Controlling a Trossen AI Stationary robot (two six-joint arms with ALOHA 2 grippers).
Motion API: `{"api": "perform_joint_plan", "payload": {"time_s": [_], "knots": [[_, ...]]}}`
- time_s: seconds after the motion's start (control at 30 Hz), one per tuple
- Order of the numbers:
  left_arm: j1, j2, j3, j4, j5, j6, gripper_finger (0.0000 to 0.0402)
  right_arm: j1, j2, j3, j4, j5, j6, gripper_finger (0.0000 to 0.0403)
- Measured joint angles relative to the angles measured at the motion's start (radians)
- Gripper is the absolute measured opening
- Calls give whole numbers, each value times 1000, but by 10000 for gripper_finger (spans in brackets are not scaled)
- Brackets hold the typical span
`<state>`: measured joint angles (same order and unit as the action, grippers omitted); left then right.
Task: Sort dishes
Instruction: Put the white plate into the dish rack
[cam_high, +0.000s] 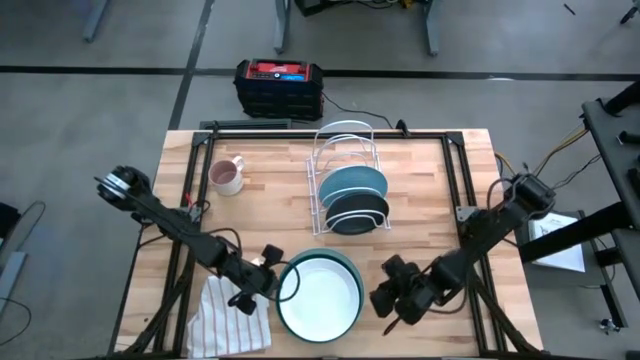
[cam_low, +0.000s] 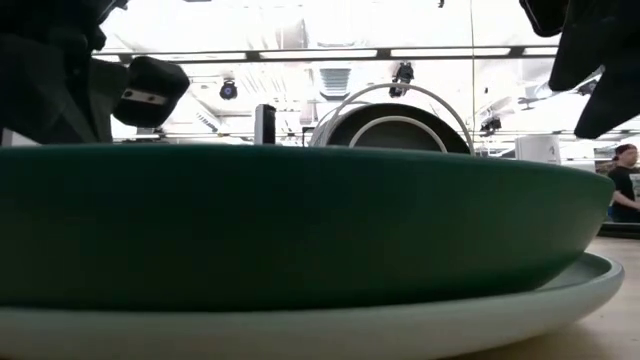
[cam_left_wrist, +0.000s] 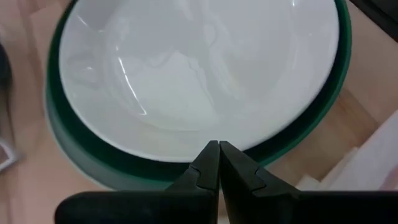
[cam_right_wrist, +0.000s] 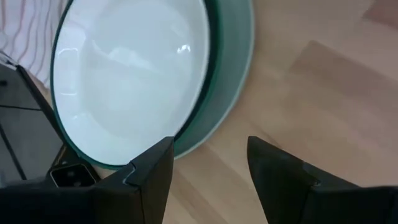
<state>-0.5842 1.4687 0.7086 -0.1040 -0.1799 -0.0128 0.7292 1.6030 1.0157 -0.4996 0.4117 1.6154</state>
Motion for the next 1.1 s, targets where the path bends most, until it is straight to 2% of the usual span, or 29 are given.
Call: {"api": "perform_joint_plan", "payload": {"time_s": [0.33,0.77,1.1], "knots": [[0,48,0,9,7,-1,0,-15,113,57,25,-1,9,196],[2,120,-1,95,5,0,0,-76,112,57,143,3,-102,196],[3,150,-2,134,6,0,0,-95,115,41,142,-48,-97,206]]}}
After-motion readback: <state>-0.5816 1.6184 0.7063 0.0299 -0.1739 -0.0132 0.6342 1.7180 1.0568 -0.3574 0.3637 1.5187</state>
